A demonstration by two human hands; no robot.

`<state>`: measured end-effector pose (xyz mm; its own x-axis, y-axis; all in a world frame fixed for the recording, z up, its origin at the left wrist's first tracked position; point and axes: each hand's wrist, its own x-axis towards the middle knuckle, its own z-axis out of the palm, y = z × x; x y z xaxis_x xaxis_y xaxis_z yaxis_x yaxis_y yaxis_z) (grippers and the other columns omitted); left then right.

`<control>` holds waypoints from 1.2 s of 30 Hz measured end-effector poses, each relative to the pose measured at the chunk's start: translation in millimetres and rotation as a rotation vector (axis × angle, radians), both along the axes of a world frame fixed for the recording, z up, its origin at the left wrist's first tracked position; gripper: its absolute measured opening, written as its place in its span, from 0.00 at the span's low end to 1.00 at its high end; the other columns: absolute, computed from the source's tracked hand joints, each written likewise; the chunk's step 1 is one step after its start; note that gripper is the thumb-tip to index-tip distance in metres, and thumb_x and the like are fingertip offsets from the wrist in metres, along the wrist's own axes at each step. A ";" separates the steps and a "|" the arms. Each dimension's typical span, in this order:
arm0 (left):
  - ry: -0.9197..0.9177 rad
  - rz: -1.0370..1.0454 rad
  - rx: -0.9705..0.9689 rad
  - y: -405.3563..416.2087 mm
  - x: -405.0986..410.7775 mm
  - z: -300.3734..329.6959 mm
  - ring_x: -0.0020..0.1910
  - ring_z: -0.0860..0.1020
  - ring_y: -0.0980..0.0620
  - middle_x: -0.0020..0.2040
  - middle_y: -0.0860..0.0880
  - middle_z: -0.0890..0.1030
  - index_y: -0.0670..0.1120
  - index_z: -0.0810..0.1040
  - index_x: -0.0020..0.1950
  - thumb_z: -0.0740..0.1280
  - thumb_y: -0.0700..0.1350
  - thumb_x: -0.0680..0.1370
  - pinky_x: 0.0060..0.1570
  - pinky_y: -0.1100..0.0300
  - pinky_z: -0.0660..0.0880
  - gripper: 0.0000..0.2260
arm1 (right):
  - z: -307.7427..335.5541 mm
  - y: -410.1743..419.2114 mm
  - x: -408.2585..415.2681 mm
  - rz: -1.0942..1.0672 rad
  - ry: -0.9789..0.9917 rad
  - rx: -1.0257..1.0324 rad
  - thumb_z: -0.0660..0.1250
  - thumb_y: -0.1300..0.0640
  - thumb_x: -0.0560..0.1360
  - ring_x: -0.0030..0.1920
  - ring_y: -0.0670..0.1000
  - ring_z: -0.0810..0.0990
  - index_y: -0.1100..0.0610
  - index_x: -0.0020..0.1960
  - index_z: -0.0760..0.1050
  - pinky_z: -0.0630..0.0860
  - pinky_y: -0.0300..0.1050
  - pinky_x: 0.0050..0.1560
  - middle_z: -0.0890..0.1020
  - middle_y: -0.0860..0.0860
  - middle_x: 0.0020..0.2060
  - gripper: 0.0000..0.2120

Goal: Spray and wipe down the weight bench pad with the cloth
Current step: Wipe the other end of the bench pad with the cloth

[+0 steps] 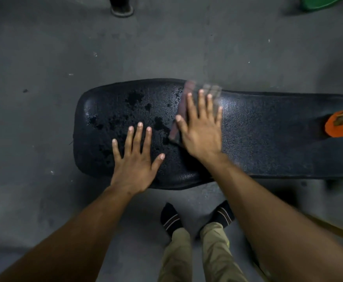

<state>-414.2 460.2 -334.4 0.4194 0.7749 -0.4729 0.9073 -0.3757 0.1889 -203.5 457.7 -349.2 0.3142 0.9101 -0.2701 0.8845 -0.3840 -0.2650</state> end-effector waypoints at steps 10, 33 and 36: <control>0.009 -0.005 0.031 -2.5 -2.6 -4.2 0.78 0.27 0.50 0.80 0.51 0.27 0.51 0.31 0.81 0.40 0.68 0.81 0.73 0.35 0.30 0.35 | 2.1 -72.1 33.5 0.052 -0.037 -0.053 0.44 0.34 0.85 0.85 0.52 0.39 0.42 0.85 0.44 0.41 0.65 0.83 0.44 0.47 0.86 0.32; 0.037 0.005 0.109 -6.1 -1.0 -10.5 0.81 0.36 0.49 0.83 0.50 0.35 0.50 0.37 0.82 0.44 0.68 0.81 0.76 0.33 0.40 0.36 | -3.8 -2.8 77.3 0.230 -0.033 -0.007 0.45 0.34 0.86 0.85 0.55 0.42 0.45 0.86 0.46 0.40 0.65 0.83 0.47 0.50 0.86 0.32; 0.034 0.006 0.122 -6.4 -0.8 -11.1 0.82 0.38 0.49 0.83 0.50 0.37 0.50 0.39 0.83 0.46 0.67 0.81 0.76 0.32 0.42 0.37 | -5.6 29.1 55.1 0.201 -0.016 0.024 0.44 0.34 0.86 0.85 0.58 0.43 0.49 0.86 0.47 0.40 0.65 0.83 0.48 0.54 0.86 0.34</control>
